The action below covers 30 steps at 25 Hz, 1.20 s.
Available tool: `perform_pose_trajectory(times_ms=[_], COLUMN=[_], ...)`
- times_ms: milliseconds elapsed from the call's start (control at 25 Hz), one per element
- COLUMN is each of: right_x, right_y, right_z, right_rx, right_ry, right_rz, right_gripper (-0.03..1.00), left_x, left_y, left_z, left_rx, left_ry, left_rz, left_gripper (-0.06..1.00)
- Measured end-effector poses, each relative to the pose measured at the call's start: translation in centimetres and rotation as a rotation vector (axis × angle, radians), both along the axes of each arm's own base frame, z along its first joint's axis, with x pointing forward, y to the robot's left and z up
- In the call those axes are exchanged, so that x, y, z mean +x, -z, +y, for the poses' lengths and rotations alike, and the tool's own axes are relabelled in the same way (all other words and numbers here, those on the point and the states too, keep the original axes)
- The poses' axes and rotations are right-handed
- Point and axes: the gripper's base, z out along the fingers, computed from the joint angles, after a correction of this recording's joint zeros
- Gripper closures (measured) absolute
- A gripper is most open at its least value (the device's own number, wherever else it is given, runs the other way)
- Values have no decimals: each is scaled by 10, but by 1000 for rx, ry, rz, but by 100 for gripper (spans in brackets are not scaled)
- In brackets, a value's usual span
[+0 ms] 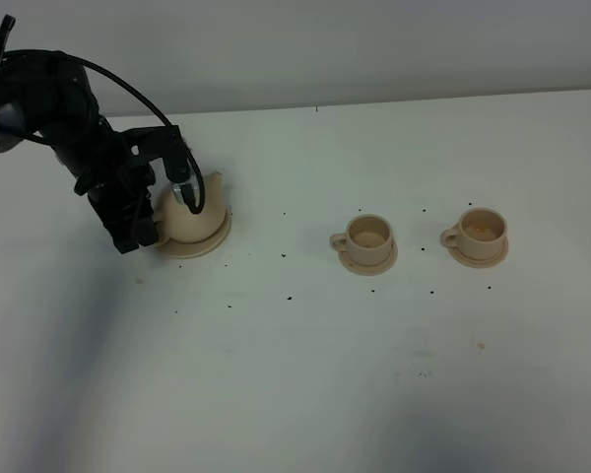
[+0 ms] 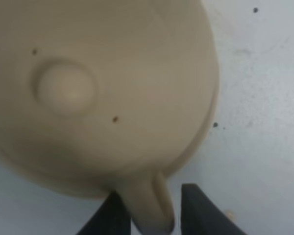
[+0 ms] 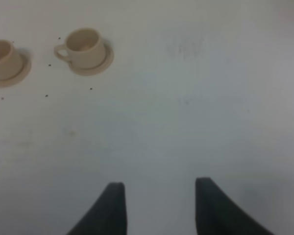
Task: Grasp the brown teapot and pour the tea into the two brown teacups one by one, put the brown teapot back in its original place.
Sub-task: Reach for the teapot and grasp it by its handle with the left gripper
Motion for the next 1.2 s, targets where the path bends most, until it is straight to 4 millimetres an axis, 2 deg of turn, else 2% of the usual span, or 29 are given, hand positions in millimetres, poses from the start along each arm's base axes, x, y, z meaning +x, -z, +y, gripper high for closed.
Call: perform_pose_trajectory(times_ms=[200, 880, 1200], right_x=[0, 0, 0], right_y=[0, 0, 0], right_z=[0, 0, 0], right_rx=[0, 0, 0], right_ry=[0, 0, 0], right_rz=[0, 0, 0], right_gripper=[63, 63, 63], left_x=[0, -2, -2], left_y=[-5, -5, -6], left_z=[0, 0, 0], left_rx=[-6, -8, -2], left_ry=[-47, -284, -317], left_rz=[-3, 47, 48], left_gripper=[67, 68, 68])
